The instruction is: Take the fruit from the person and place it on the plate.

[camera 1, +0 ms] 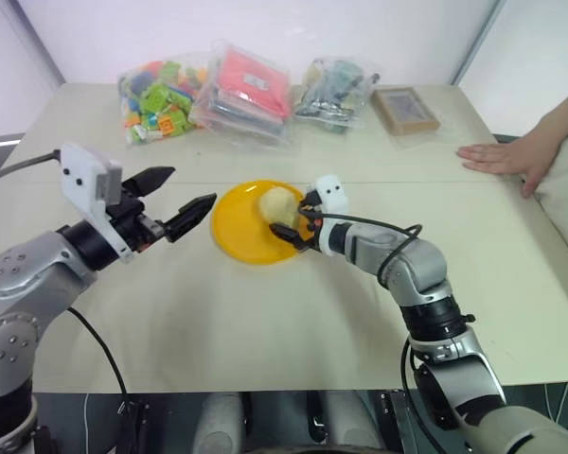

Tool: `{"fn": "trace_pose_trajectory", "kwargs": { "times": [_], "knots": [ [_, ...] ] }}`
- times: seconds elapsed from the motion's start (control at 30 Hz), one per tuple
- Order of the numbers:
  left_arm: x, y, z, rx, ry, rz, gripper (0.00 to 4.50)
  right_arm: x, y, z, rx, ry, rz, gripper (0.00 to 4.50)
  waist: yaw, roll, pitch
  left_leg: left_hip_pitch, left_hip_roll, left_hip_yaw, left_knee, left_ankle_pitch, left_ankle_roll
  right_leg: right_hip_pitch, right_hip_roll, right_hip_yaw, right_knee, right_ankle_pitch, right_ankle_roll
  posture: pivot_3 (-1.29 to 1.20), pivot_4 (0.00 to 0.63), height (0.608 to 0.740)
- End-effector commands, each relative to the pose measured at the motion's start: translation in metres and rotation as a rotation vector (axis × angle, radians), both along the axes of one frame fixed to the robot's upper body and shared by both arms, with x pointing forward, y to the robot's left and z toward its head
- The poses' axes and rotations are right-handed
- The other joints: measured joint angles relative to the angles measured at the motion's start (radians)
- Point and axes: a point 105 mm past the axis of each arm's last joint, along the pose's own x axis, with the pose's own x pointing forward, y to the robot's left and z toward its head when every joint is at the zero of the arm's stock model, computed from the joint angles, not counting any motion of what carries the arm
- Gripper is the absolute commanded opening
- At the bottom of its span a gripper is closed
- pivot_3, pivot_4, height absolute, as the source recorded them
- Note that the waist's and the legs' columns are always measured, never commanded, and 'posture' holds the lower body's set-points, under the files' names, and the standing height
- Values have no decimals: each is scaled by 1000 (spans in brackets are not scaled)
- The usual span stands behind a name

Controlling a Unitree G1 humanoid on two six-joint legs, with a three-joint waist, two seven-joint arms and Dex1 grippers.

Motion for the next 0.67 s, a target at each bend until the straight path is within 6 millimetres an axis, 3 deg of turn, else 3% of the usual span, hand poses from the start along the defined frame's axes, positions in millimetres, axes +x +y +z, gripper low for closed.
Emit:
{"fn": "trace_pose_trajectory", "kwargs": {
  "times": [0.03,0.13,0.3,0.53,0.67],
  "knots": [
    [-3,-5,10,11,-46,-20,4500,-6,-2,37,73,-104,74,4464,2,0,0,0,0,0,0,0,0,0,0,0,0,0,0,0,150,731],
    [-3,-7,11,8,-45,-36,4500,-12,-20,58,87,-171,123,4464,6,0,0,0,-1,0,0,0,0,0,-1,0,0,0,0,0,150,731],
    [-1,-7,10,16,-39,-56,4500,-47,-90,102,-34,-383,266,4464,15,0,0,0,-1,0,0,0,1,1,-1,0,-3,0,0,0,150,731],
    [-1,-7,9,22,-33,-87,4500,-67,-152,113,-71,-311,179,4464,2,0,0,1,1,0,-1,-1,2,2,2,0,-5,0,0,0,150,731],
    [-1,-9,6,26,-23,-103,4500,-76,-161,117,-41,-308,178,4464,3,0,0,0,1,0,-1,-1,2,2,1,0,-5,0,0,0,150,731]
  ]
}}
